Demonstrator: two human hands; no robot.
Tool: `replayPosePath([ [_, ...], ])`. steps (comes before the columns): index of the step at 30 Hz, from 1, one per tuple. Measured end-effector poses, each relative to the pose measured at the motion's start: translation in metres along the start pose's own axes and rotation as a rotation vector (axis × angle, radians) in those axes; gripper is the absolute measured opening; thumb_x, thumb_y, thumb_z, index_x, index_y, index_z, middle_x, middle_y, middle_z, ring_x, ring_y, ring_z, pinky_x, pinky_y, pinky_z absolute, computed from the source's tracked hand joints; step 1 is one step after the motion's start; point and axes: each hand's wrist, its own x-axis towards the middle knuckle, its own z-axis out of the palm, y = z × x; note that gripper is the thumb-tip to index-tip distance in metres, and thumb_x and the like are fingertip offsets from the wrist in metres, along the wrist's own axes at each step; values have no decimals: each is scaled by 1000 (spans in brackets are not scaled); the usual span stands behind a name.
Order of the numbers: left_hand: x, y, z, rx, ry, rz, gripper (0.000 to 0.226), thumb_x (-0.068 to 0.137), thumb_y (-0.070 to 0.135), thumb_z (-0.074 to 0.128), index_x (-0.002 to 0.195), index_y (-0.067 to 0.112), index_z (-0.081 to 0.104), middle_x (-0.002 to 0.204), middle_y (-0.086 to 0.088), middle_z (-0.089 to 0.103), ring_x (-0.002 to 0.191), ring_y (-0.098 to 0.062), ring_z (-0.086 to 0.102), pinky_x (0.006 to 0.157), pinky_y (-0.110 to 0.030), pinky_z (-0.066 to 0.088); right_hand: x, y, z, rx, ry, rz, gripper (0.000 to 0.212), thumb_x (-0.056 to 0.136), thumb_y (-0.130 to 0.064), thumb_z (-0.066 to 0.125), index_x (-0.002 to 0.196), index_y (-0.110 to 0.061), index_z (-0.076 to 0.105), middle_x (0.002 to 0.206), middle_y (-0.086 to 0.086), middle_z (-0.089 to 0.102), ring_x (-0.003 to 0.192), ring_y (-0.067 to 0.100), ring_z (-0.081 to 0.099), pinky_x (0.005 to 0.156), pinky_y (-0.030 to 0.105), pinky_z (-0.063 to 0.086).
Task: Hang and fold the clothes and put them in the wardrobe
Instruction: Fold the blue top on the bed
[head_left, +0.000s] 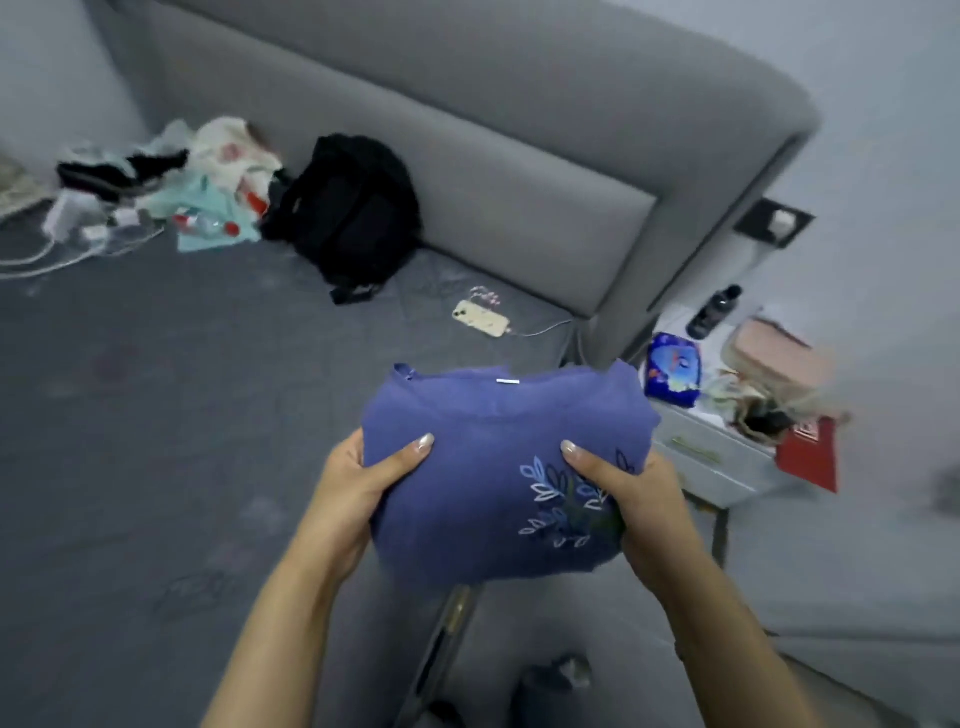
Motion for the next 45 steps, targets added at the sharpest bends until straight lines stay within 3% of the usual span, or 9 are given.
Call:
replayPosePath([
  [4,-9,18,115,117,-269,2,30,67,25,85,95,24,75,99,-3,76,90,-17,73,62,-19,54,-54,-39,-96,84,257,-83,44,60,-18,81,102,-9,70,92,11,76,80,30,74,57,32,59],
  [7,-22,21,215,177,-470,-4,32,69,25,83,98,20,74,99,-5,76,91,-18,73,61,-20,54,-95,-66,-173,150,449,-174,37,60,-16,80,96,-9,72,90,13,76,78,32,74,56,32,58],
  [13,-83,4,420,269,-833,27,33,71,35,77,102,26,73,103,-1,75,96,-17,71,74,-28,53,-185,-107,-328,256,779,-367,37,61,-20,79,95,-8,73,92,15,75,80,34,73,61,38,61],
  [17,-146,-18,541,232,-1024,72,26,72,33,76,97,27,73,99,1,76,90,-14,72,61,-17,53,-252,-129,-428,261,947,-461,40,62,-22,80,98,-10,71,93,11,76,79,31,74,58,32,58],
  [20,-192,-33,618,218,-1211,70,27,75,34,75,102,28,73,103,1,75,95,-15,72,69,-24,54,-300,-147,-492,238,1070,-539,41,60,-23,82,98,-12,71,94,10,76,81,31,74,60,32,59],
  [23,-233,-42,688,173,-1371,70,26,80,32,74,105,29,72,106,1,74,97,-16,71,71,-23,56,-346,-166,-541,231,1191,-618,27,61,-18,82,88,-17,75,91,11,76,78,29,74,57,29,58],
  [27,-286,-44,778,104,-1576,57,23,82,31,75,105,30,72,106,2,74,97,-16,71,67,-18,55,-401,-195,-590,208,1379,-745,46,57,-20,84,99,-9,71,96,12,75,82,30,74,59,30,57],
  [36,-394,-18,938,-136,-2046,73,26,85,24,73,110,30,69,112,4,73,101,-14,70,70,-19,55,-494,-271,-639,43,1773,-987,32,68,-10,80,98,-10,72,97,7,76,83,23,74,61,26,57],
  [45,-542,19,1027,-303,-2194,108,35,82,21,76,109,37,61,98,17,73,86,-5,71,60,-17,55,-624,-348,-657,-220,2039,-911,30,74,-8,80,101,-11,69,92,6,76,79,23,74,60,27,57],
])
